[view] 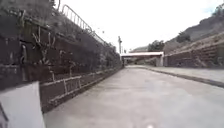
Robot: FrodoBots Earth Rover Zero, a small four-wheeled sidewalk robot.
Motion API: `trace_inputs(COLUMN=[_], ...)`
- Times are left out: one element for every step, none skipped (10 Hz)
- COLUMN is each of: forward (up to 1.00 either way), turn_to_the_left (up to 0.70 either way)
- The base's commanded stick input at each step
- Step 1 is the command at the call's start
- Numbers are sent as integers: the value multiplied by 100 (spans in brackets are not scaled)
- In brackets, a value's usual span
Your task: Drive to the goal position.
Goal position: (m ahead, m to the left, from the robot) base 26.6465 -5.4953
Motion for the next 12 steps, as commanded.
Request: trace_inputs(forward=[70, 70, 70, 70, 70, 70, 70, 70, 70, 70, 70, 70], turn_to_the_left=[0, 0, 0, 0, 0, 0, 0, 0, 0, 0, 0, 0])
